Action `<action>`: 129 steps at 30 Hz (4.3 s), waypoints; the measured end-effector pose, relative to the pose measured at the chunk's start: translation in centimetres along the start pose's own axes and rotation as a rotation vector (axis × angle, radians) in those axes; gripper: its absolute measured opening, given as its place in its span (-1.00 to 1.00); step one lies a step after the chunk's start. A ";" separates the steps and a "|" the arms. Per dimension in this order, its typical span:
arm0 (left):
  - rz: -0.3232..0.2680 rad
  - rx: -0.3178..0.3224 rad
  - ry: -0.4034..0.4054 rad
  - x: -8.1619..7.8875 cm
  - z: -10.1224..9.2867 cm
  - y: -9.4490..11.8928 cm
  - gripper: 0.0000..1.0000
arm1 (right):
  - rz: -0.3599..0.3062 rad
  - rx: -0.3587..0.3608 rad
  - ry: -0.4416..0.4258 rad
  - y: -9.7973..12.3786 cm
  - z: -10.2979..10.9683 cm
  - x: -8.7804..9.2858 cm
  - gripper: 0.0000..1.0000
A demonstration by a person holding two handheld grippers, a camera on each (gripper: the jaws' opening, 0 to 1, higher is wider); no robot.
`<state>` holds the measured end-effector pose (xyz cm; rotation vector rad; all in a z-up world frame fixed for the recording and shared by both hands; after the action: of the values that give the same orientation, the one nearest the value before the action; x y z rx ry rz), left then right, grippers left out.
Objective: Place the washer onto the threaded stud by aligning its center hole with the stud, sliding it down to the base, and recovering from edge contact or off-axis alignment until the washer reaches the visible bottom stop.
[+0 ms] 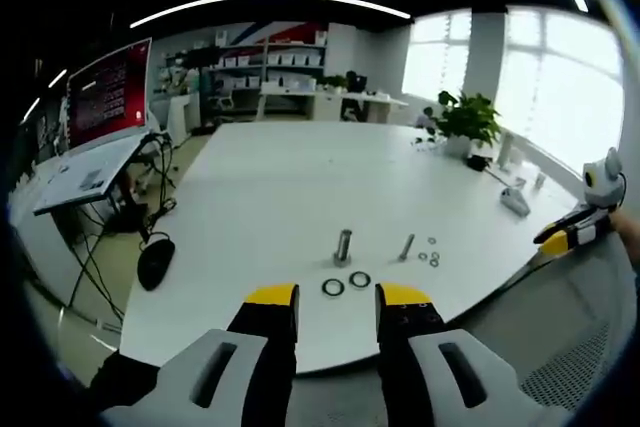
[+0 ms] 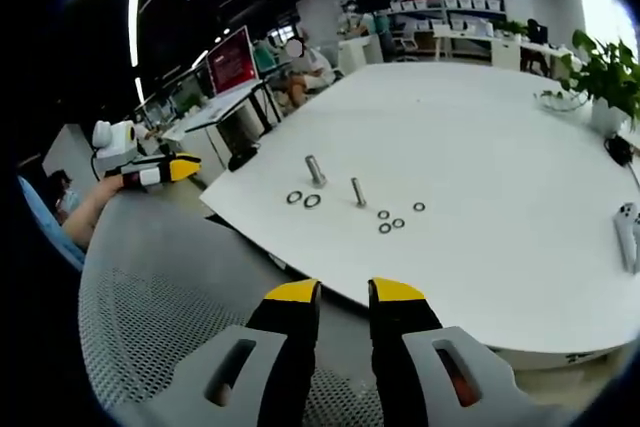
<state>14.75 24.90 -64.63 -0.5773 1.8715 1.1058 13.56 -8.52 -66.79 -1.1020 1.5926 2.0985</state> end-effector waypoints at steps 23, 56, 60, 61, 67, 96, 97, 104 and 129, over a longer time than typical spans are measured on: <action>0.011 -0.004 -0.008 0.1 0.0 0.0 -0.48 | 0.014 -0.027 -0.003 -0.1 0.0 0.3 -0.57; 0.004 -0.013 -0.002 -0.1 0.2 0.0 -0.50 | -0.002 0.050 0.006 -0.2 -0.8 0.0 -0.36; 0.008 -0.012 -0.003 0.0 0.2 0.0 -0.50 | -0.018 0.064 -0.007 -0.1 -1.0 -0.1 -0.35; 0.008 -0.012 -0.003 0.0 0.2 0.0 -0.50 | -0.015 0.062 -0.007 -0.1 -1.0 -0.1 -0.35; 0.009 -0.011 -0.003 0.0 0.2 0.0 -0.50 | -0.008 0.047 -0.008 -0.2 -0.8 0.0 -0.35; 0.001 -0.010 0.004 0.0 0.3 -0.1 -0.48 | 0.037 0.012 0.005 -0.3 -0.4 0.3 -0.43; -0.001 -0.009 0.002 -0.1 0.3 -0.1 -0.48 | 0.039 0.009 0.009 -0.3 -0.3 0.3 -0.43; -0.010 -0.008 -0.009 -0.3 0.3 -0.1 -0.48 | 0.018 -0.125 0.112 -0.2 0.7 -0.5 -0.41; -0.026 -0.009 -0.014 -0.5 0.4 0.0 -0.51 | 0.324 -0.202 0.761 -12.1 -2.9 -1.7 -0.50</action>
<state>15.23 25.19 -64.30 -0.5958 1.8429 1.0992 23.44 -6.56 -74.21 -2.0066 2.0088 2.2075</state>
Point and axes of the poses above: the point that each gripper's makers call its tool centre point, and the gripper's own axes: y roughly backward along the fingers, z roughly to its left, x roughly out of its underside, the point moved 4 cm from there along y, roughly backward along the fingers, and after that the axes turned 14 degrees about x, right-handed, at the moved point
